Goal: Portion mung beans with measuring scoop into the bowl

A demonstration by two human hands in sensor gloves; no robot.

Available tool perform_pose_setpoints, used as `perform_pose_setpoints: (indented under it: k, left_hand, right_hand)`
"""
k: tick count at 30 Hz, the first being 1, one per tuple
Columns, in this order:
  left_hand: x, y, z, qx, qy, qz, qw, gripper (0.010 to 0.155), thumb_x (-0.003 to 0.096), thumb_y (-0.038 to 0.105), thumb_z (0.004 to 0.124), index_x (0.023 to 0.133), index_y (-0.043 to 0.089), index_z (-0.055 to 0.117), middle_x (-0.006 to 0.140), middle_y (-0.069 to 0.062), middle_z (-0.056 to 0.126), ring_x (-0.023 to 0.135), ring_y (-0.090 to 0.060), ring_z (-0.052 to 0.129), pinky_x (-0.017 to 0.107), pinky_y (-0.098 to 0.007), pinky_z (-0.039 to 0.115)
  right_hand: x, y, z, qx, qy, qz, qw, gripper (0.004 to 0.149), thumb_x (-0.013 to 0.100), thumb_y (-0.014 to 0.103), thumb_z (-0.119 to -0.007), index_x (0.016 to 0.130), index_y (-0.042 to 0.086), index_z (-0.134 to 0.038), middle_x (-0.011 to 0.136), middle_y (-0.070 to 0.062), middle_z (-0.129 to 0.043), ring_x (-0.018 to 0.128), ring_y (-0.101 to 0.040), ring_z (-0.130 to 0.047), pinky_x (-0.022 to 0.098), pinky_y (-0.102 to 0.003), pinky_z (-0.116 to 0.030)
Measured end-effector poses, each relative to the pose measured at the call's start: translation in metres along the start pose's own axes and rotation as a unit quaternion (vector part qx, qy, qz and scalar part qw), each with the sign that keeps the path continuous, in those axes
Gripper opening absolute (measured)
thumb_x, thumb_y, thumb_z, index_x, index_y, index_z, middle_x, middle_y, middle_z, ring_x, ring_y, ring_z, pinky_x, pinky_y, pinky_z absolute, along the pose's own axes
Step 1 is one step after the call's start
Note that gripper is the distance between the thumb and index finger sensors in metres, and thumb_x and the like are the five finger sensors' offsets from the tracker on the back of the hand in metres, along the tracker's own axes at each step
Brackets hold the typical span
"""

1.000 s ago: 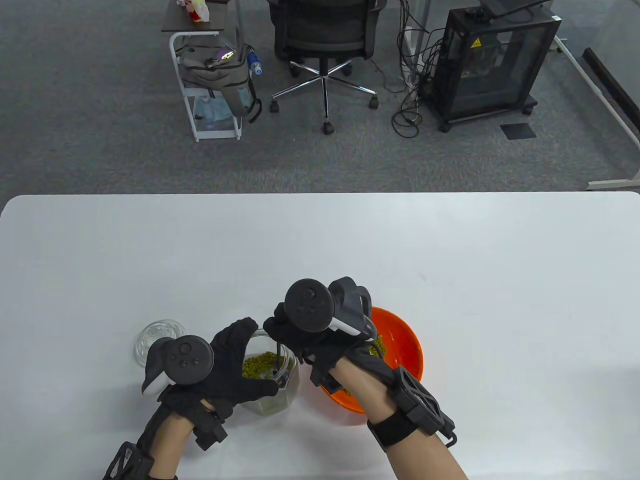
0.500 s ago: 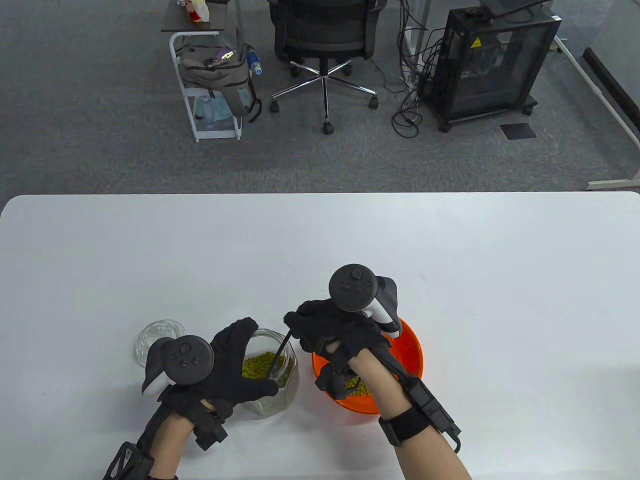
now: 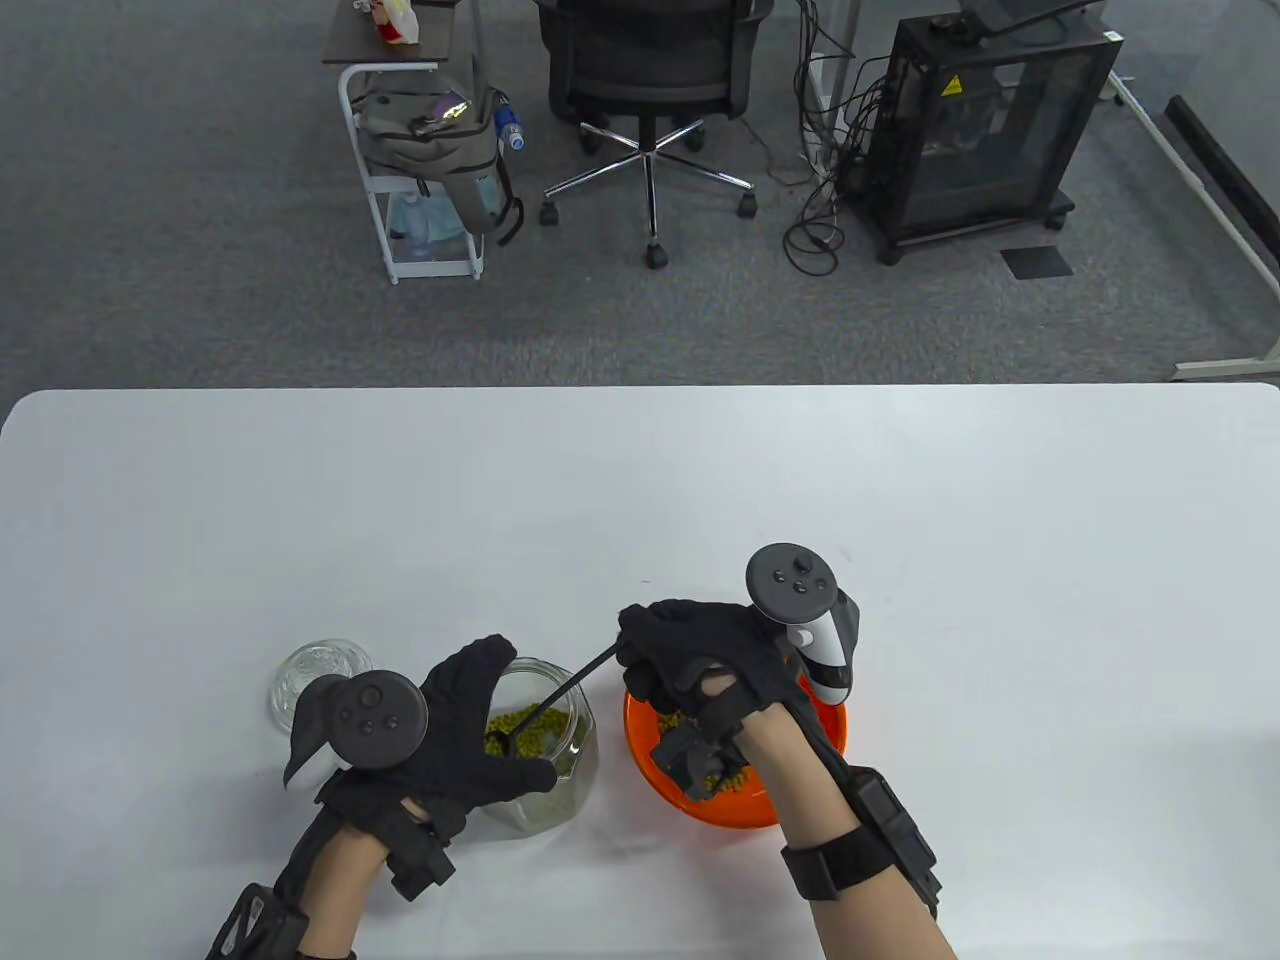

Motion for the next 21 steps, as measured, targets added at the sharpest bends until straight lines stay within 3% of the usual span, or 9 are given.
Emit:
perform_pose_setpoints:
  k: [4, 21]
  left_hand:
    - [0.000, 0.000, 0.000, 0.000, 0.000, 0.000, 1.000, 0.124, 0.0396, 0.082, 0.087, 0.110, -0.001, 0.027, 0.114, -0.032, 0.038, 0.103, -0.061, 0.054, 0.072, -0.074, 0.053]
    - [0.000, 0.000, 0.000, 0.001, 0.000, 0.000, 1.000, 0.124, 0.0396, 0.082, 0.087, 0.110, -0.001, 0.027, 0.114, -0.032, 0.038, 0.103, -0.061, 0.055, 0.072, -0.074, 0.053]
  right_hand:
    - [-0.003, -0.008, 0.011, 0.025, -0.027, -0.001, 0.999, 0.044, 0.050, 0.044, -0.079, 0.064, 0.006, -0.096, 0.041, -0.011, -0.107, 0.018, -0.022, -0.103, 0.015, -0.034, -0.088]
    - [-0.019, -0.030, 0.055, 0.094, -0.051, -0.011, 0.994, 0.044, 0.050, 0.044, -0.079, 0.064, 0.006, -0.096, 0.041, -0.011, -0.107, 0.018, -0.022, -0.103, 0.015, -0.034, -0.088]
Point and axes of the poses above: the tracker on the back of each hand, its own y axis roughly to the thumb side, its own x axis roughly from the wrist to the fingertips, z = x × y, the point moved 3 cm from there along x, roughly from the wrist to the fingertips
